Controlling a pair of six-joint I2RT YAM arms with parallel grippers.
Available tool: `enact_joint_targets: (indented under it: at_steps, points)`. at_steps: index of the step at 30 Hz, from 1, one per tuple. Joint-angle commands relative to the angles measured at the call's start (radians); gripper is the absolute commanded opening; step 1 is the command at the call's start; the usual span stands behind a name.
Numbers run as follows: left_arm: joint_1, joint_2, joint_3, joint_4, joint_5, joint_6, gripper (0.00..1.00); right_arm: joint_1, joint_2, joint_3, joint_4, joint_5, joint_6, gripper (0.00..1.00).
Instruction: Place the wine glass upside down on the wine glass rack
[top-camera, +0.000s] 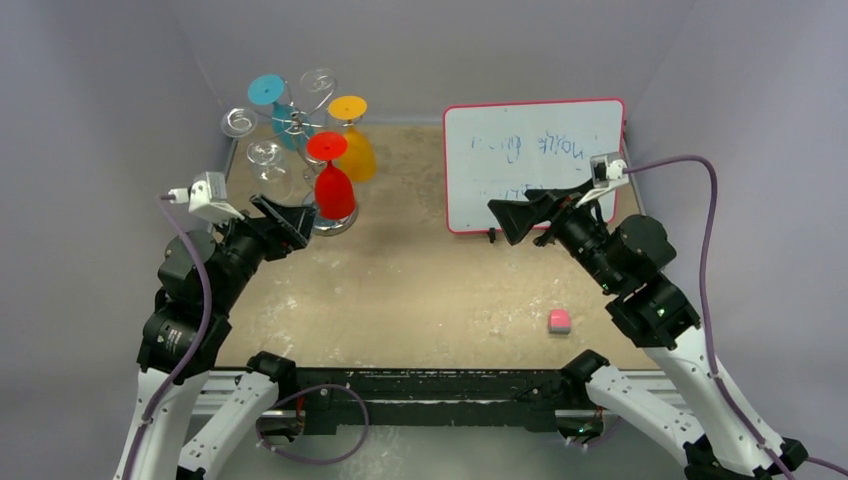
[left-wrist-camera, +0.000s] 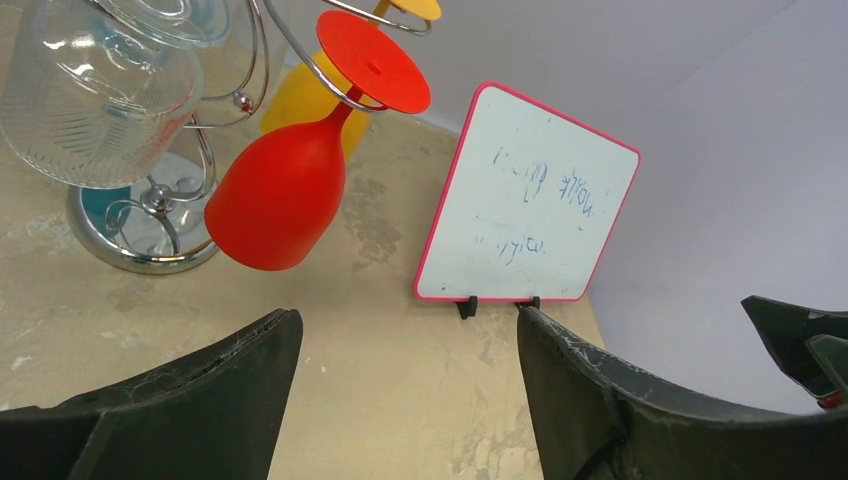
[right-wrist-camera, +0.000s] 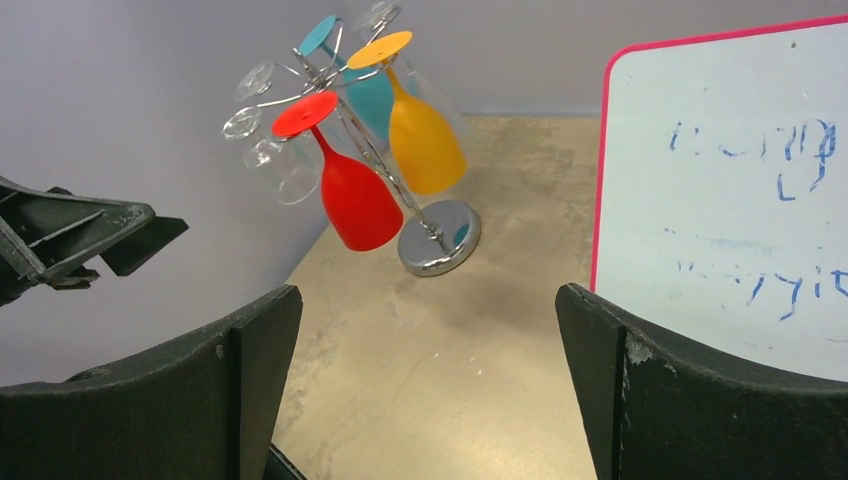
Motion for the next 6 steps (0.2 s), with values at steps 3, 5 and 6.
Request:
enact_joint_targets:
  at_steps: [3,5,6]
  points:
    - [-0.002,-0.008,-0.005,0.042,-0.026,-0.021,0.79,0.002,-0.003,0.016,0.033,0.003,0.012,1.0]
    - [-0.002,-0.004,-0.003,0.032,-0.019,-0.018,0.79,0.002,-0.003,0.016,0.024,0.0,0.011,1.0]
    - [-0.002,-0.005,-0.004,0.031,-0.016,-0.018,0.79,0.002,-0.004,0.016,0.021,-0.002,0.011,1.0]
